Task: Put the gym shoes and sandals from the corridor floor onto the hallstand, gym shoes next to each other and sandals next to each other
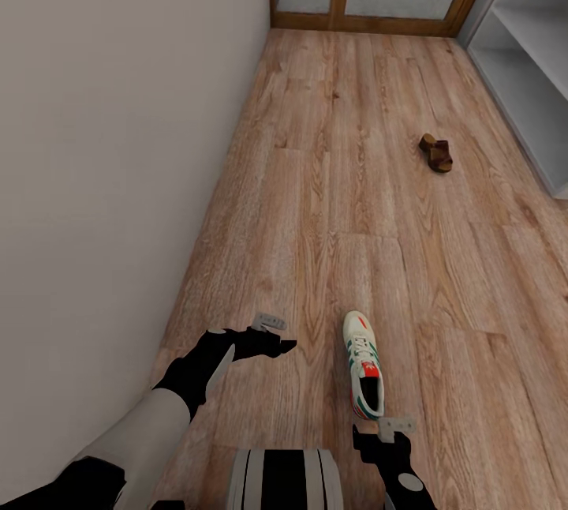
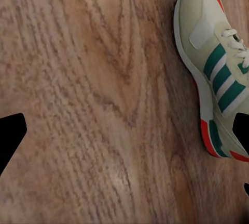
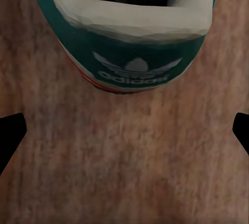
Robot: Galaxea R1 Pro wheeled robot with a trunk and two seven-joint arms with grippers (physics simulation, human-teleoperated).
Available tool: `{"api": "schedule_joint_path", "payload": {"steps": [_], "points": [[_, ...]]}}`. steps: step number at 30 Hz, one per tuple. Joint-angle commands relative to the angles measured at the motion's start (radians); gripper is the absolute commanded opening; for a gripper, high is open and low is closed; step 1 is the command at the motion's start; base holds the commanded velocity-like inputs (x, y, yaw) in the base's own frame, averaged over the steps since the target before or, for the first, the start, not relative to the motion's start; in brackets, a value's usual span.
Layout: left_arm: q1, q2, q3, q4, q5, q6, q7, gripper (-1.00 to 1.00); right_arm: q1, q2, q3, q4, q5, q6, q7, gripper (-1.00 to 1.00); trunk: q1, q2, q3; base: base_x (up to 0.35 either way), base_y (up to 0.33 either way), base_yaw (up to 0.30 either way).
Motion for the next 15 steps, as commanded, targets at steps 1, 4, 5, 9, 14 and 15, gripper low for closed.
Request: {"api": "schedule_joint_path", "payload": {"steps": [1, 4, 5, 9, 14, 15], "points": [[0.000, 0.000, 0.000, -0.001, 0.002, 0.007, -0.001, 1.00, 0.000, 0.000, 0.000, -0.001, 0.002, 0.001, -0.003, 1.00, 0.000, 0.000, -0.001, 0.000, 0.000, 0.000], [0.000, 0.000, 0.000, -0.002, 0.002, 0.007, -0.001, 1.00, 0.000, 0.000, 0.000, -0.001, 0.003, 0.001, -0.003, 1.00, 0.000, 0.000, -0.001, 0.000, 0.000, 0.000], [0.000, 0.000, 0.000, -0.002, 0.002, 0.006, -0.001, 1.00, 0.000, 0.000, 0.000, -0.001, 0.003, 0.001, -0.003, 1.00, 0.000, 0.000, -0.001, 0.000, 0.000, 0.000], [0.002, 0.000, 0.000, -0.004, 0.002, 0.006, -0.001, 1.00, 0.000, 0.000, 0.000, -0.001, 0.002, 0.001, -0.003, 1.00, 0.000, 0.000, -0.001, 0.000, 0.000, 0.000], [0.006, 0.000, 0.000, -0.006, 0.002, 0.005, -0.001, 1.00, 0.000, 0.000, 0.000, -0.001, 0.002, 0.001, -0.003, 1.00, 0.000, 0.000, -0.001, 0.017, 0.001, 0.000], [0.006, 0.000, 0.000, -0.006, 0.002, 0.005, -0.001, 1.00, 0.000, 0.000, 0.000, -0.001, 0.002, 0.001, -0.003, 1.00, 0.000, 0.000, -0.001, 0.095, 0.017, 0.000]]}}
